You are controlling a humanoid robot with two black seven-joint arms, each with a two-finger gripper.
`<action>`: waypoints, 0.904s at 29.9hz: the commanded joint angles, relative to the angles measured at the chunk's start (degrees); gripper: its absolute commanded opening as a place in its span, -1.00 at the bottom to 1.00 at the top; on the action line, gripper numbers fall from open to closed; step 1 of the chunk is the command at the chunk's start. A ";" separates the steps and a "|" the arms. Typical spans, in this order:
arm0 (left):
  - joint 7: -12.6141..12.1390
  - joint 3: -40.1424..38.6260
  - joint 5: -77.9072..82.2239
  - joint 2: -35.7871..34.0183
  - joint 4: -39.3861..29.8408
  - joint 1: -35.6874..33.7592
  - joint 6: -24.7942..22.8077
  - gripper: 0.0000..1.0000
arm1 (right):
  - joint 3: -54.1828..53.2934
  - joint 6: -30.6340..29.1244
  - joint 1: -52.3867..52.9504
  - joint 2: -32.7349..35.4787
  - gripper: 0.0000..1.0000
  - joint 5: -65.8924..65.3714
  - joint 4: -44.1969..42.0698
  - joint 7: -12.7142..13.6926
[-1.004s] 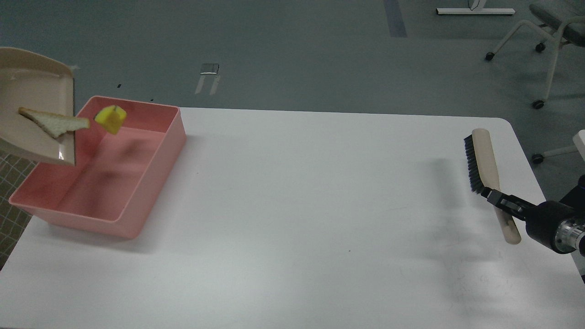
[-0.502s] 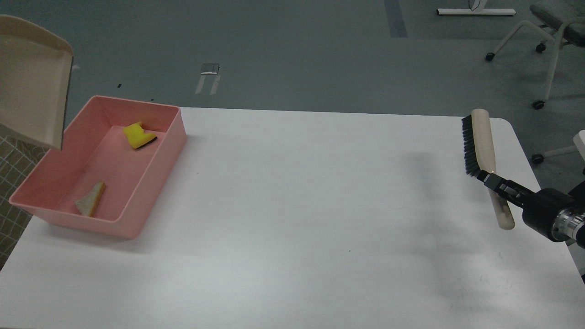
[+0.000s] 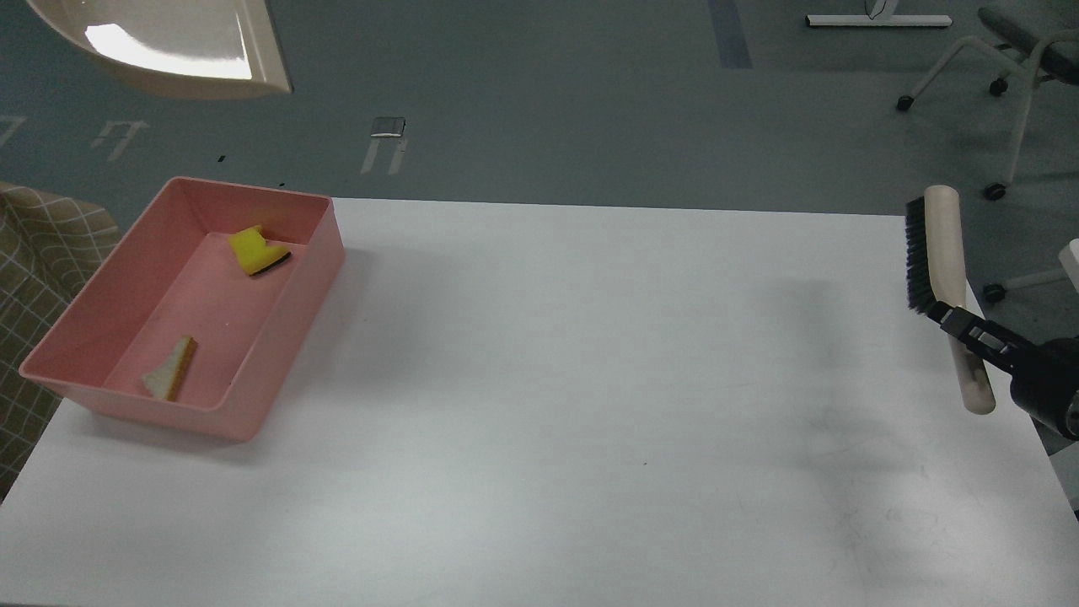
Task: Sweep and dump garbage into bin
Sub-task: 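Lower the dustpan back onto the table with the left gripper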
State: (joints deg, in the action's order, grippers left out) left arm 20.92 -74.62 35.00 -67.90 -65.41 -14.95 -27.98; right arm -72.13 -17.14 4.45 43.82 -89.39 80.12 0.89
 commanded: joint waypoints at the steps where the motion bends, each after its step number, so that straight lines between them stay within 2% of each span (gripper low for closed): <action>1: -1.93 0.61 4.71 11.27 0.11 -4.72 -0.02 -1.00 | -0.21 0.18 -0.15 -0.05 -1.00 0.00 -0.93 -0.01; 3: -2.19 3.06 11.55 19.69 0.63 -8.67 -0.02 -1.00 | -0.73 0.18 -0.24 -0.05 -1.00 0.00 -1.10 -0.10; 6: -2.20 8.33 16.93 26.30 1.60 -11.75 0.90 -1.00 | -1.87 0.01 -0.50 0.04 -1.00 0.00 -1.02 -0.01; 9: -2.28 12.46 17.47 29.13 1.78 -13.25 2.66 -1.00 | -2.05 -0.08 -0.50 0.04 -1.00 0.00 -1.10 0.08; 12: -2.81 22.65 17.65 34.66 3.09 -17.38 5.56 -1.00 | -1.70 -0.43 -0.59 -0.05 -1.00 -0.09 -1.19 0.43; 17: -5.09 42.06 17.38 41.86 5.37 -23.27 15.65 -1.00 | -1.52 -0.43 -1.55 -0.14 -1.00 -0.26 -2.51 0.52; 22: -5.10 46.49 17.38 51.43 14.50 -24.68 16.90 -1.00 | -0.30 -2.44 -2.78 1.61 -1.00 -0.44 -1.99 0.60; 27: -5.27 46.93 17.38 55.85 18.12 -24.07 17.08 -1.00 | 0.76 -2.81 -4.98 5.93 -1.00 -0.53 -2.07 -0.01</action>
State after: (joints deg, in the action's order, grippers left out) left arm 15.72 -28.01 52.37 -14.07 -48.81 -39.40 -11.00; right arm -71.80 -19.80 0.44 48.31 -89.88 78.22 1.20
